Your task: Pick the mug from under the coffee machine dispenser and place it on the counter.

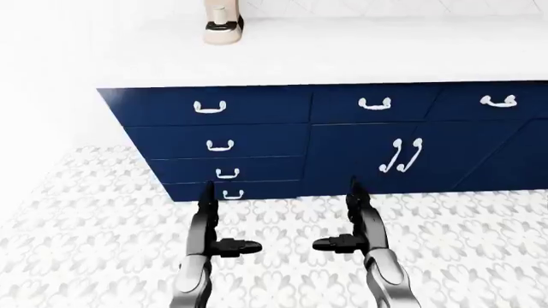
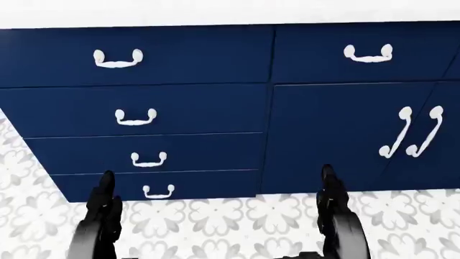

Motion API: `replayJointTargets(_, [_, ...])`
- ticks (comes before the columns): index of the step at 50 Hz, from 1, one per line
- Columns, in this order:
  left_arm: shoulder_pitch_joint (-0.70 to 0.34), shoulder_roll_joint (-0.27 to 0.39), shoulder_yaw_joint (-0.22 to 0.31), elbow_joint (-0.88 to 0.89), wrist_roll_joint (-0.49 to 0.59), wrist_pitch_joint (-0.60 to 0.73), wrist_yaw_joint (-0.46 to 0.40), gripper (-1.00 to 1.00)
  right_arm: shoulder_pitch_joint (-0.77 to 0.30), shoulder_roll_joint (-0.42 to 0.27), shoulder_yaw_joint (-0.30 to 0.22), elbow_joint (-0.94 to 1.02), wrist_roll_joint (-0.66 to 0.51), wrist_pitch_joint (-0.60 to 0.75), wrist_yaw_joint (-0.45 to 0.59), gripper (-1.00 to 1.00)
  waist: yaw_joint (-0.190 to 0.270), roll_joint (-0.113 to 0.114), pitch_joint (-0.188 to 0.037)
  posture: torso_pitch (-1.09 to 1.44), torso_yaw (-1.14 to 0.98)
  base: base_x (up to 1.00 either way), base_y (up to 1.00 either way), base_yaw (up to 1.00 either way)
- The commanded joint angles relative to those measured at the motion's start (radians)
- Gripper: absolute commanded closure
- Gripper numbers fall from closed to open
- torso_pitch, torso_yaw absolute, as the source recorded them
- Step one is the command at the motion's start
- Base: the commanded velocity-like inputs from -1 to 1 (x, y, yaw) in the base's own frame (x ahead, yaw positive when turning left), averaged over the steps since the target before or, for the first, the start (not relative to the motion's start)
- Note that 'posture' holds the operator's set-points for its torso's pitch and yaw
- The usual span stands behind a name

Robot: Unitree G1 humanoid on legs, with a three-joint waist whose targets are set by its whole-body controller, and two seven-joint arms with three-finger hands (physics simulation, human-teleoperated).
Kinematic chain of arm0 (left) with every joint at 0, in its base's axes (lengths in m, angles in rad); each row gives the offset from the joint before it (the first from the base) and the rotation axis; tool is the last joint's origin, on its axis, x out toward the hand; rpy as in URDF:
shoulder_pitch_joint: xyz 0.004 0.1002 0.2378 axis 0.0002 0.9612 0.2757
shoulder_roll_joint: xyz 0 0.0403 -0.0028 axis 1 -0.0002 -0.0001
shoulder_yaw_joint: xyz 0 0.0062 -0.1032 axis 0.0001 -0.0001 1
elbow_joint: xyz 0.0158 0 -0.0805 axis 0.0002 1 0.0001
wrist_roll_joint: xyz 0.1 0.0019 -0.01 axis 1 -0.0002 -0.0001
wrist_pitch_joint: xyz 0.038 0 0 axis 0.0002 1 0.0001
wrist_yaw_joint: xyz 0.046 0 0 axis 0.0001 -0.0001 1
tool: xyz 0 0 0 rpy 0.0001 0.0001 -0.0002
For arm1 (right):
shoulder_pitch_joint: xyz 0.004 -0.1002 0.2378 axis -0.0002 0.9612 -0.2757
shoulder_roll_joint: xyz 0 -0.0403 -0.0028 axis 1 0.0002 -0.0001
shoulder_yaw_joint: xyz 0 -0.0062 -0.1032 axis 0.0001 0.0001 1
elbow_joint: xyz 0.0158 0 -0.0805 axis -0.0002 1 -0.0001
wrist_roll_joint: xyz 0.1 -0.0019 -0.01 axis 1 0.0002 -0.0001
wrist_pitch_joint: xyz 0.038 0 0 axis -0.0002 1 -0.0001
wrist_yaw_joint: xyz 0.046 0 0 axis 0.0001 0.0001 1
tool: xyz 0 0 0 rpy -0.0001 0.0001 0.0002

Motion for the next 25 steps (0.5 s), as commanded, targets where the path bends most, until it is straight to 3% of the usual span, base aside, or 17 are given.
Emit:
replayJointTargets(1, [-0.061, 0.042, 0.017, -0.173, 0.011, -0.025, -0.029, -1.00, -0.049, -0.035, -0.010, -0.160, -0.018, -0.028, 0.020, -1.00, -0.002, -0.008, -0.001, 0.00, 0.00, 0.00, 0.00, 0.00])
replayJointTargets(3, [-0.063, 0.035, 0.023, -0.195, 0.016, -0.005, -0.039, -1.00, -0.052, -0.030, -0.017, -0.163, -0.023, -0.023, 0.029, -1.00, 0.007, -0.001, -0.066, 0.00, 0.00, 0.00, 0.00, 0.00])
replayJointTargets(4, [-0.062, 0.032, 0.026, -0.185, 0.016, -0.011, -0.041, -1.00, -0.051, -0.027, -0.018, -0.163, -0.024, -0.022, 0.032, -1.00, 0.006, -0.003, -0.035, 0.00, 0.00, 0.00, 0.00, 0.00])
replayJointTargets(5, [-0.063, 0.029, 0.029, -0.180, 0.016, -0.012, -0.041, -1.00, -0.050, -0.025, -0.019, -0.163, -0.026, -0.022, 0.033, -1.00, 0.005, -0.009, -0.019, 0.00, 0.00, 0.00, 0.00, 0.00])
replayJointTargets(7, [-0.064, 0.026, 0.032, -0.162, 0.015, -0.014, -0.039, -1.00, -0.046, -0.022, -0.016, -0.152, -0.033, -0.031, 0.035, -1.00, 0.007, -0.009, -0.066, 0.00, 0.00, 0.00, 0.00, 0.00])
replayJointTargets(8, [-0.064, 0.026, 0.032, -0.160, 0.016, -0.014, -0.039, -1.00, -0.045, -0.021, -0.015, -0.149, -0.035, -0.033, 0.035, -1.00, 0.008, -0.008, -0.073, 0.00, 0.00, 0.00, 0.00, 0.00])
replayJointTargets(18, [-0.067, 0.030, 0.044, -0.194, 0.002, 0.014, -0.036, -1.00, -0.046, -0.021, -0.018, -0.178, -0.038, -0.010, 0.038, -1.00, 0.007, -0.003, -0.085, 0.00, 0.00, 0.00, 0.00, 0.00])
replayJointTargets(25, [-0.089, 0.042, 0.065, -0.242, -0.018, 0.037, -0.042, -1.00, -0.086, -0.039, -0.055, -0.221, -0.014, 0.035, 0.040, -1.00, 0.007, -0.003, -0.092, 0.00, 0.00, 0.00, 0.00, 0.00])
